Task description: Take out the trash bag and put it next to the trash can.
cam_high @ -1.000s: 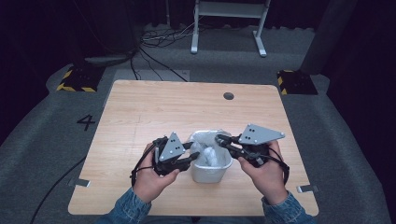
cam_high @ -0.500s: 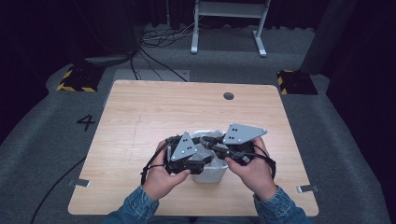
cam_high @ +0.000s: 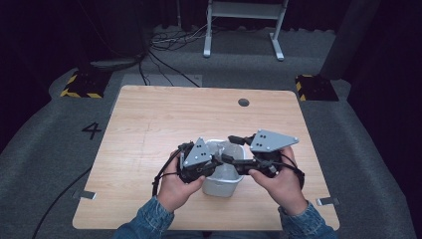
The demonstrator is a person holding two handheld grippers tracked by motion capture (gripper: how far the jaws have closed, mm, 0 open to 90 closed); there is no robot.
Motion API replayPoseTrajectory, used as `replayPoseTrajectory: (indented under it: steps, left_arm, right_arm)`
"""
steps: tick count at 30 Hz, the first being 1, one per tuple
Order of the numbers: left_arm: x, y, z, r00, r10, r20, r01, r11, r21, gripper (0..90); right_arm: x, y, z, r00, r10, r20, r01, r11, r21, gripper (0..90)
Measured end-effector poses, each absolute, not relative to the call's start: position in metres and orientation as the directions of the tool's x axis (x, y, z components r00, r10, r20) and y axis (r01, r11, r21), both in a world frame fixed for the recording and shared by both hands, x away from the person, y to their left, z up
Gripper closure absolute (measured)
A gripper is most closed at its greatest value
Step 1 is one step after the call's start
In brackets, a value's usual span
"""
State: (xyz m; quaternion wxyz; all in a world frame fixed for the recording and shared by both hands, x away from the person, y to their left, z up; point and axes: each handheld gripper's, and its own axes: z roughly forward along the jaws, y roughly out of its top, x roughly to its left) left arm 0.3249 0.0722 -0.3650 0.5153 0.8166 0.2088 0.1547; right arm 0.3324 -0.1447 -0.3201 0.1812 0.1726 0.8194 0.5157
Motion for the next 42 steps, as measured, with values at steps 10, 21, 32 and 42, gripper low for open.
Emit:
replayPoseTrajectory:
  steps: [10,21,32,42]
  left_arm:
    - [0.324,0.069,-0.351,0.859,0.509,0.052,0.155,-0.355,0.922,86.0]
    - [0.325,0.063,-0.339,0.859,0.507,0.064,0.128,-0.336,0.933,86.8]
    - [0.324,0.06,-0.336,0.876,0.479,0.058,0.119,-0.331,0.936,86.8]
    - [0.321,0.077,-0.338,0.844,0.533,0.06,0.137,-0.323,0.936,41.8]
  right_arm:
    - [0.324,-0.193,-0.325,-0.823,0.565,-0.054,0.154,0.313,0.937,30.9]
    - [0.316,-0.176,-0.363,-0.853,0.521,0.014,0.256,0.397,0.881,21.2]
    - [0.335,-0.135,-0.374,-0.863,0.506,0.003,0.253,0.427,0.868,42.0]
    - [0.337,-0.137,-0.366,-0.885,0.465,-0.008,0.245,0.48,0.842,89.3]
